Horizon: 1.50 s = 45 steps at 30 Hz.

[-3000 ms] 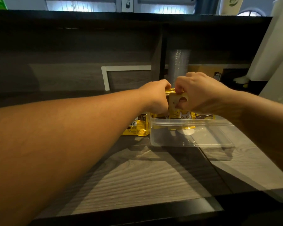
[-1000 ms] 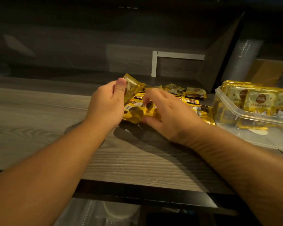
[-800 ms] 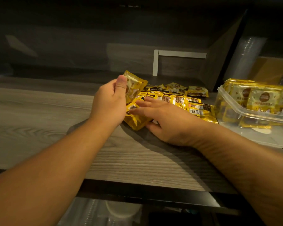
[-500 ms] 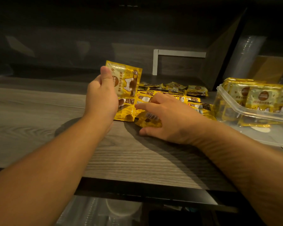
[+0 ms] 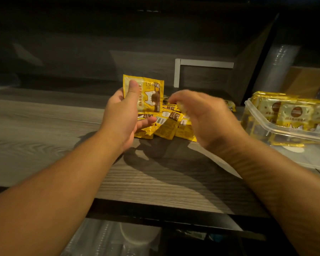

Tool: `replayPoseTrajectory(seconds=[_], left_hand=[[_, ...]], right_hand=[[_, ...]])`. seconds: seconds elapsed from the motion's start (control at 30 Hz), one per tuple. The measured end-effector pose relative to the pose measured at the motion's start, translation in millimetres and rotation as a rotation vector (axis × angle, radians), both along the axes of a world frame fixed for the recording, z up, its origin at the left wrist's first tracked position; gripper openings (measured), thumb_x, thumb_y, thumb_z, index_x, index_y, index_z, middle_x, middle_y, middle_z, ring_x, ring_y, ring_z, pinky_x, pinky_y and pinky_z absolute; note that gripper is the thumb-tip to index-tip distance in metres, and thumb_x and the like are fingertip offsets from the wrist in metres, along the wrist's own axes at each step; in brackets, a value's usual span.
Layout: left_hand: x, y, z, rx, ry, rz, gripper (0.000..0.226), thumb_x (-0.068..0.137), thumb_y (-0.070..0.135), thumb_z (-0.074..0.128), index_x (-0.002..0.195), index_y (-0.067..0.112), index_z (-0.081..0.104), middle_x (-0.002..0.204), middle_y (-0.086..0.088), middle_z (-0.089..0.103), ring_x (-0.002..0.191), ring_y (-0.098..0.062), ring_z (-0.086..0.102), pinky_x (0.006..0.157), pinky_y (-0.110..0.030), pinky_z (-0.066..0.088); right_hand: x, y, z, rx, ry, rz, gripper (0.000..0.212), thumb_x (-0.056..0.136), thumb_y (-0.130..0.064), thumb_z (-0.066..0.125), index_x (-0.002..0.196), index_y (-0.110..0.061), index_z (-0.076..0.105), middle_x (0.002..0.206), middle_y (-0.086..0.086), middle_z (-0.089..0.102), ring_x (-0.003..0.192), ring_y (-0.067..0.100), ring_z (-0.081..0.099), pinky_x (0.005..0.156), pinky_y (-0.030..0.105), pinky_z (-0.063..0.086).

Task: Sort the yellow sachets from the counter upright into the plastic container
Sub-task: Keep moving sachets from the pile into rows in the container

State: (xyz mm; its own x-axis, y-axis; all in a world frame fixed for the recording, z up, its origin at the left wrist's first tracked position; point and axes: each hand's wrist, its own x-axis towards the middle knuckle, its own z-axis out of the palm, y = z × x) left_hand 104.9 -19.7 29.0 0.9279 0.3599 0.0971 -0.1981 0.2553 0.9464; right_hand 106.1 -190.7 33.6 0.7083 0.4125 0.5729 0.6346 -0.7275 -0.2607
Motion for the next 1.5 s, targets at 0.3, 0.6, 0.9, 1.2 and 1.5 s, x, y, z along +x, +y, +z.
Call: replayPoseTrajectory(seconds=[0.3,0.6,0.9,1.2,1.5], left_hand=[[-1.4,-9.9,-8.1,0.178,-0.055,-0.089,0.012,0.101,0.019,0.055,0.104,0.027,0.063,0.108,0.001,0.071,0.093,-0.019,0.073,0.074,-0.040,0.062],[-9.3,-40.1,20.2,0.387,-0.129,-0.021,0.017,0.101,0.019,0.056,0.093,0.033,0.061,0.094,0.009,0.070,0.087,-0.013,0.072,0.063,-0.028,0.061],[-0.8,-125.3,67.1,0.596,-0.316,-0.168,0.017,0.096,0.013,0.063,0.108,0.024,0.059,0.103,0.002,0.067,0.087,-0.014,0.071,0.062,-0.027,0.060],[23.5,-219.8,71.9,1.113,-0.348,-0.315,0.026,0.087,0.023,0.075,0.112,0.026,0.067,0.100,0.007,0.066,0.096,-0.012,0.063,0.079,-0.030,0.056],[39.8,-269.8,58.9,1.666,-0.495,-0.315,0.034,0.087,0.024,0.075,0.120,0.023,0.063,0.109,0.000,0.063,0.099,-0.020,0.061,0.081,-0.032,0.053]], right_hand=[[5.7,-19.3,9.4,0.912,0.230,-0.040,0.031,0.094,-0.006,0.044,0.089,-0.022,0.070,0.090,-0.006,0.065,0.086,0.009,0.063,0.073,0.029,0.057],[-11.8,-52.7,46.4,0.887,0.176,-0.032,0.067,0.085,-0.001,0.070,0.138,-0.031,0.043,0.095,-0.017,0.061,0.083,-0.003,0.065,0.071,0.016,0.056],[-26.7,-166.9,87.0,0.810,0.163,-0.175,0.029,0.087,-0.003,0.067,0.098,-0.030,0.065,0.095,-0.005,0.068,0.083,0.008,0.066,0.051,0.014,0.052],[-32.6,-241.3,79.3,0.829,0.066,-0.360,0.023,0.090,-0.009,0.066,0.094,-0.031,0.063,0.088,-0.007,0.064,0.081,0.011,0.065,0.056,0.021,0.051],[-38.0,-261.6,73.7,0.982,0.035,-0.302,0.023,0.089,-0.001,0.055,0.091,-0.022,0.063,0.088,0.001,0.063,0.083,0.018,0.068,0.056,0.024,0.056]])
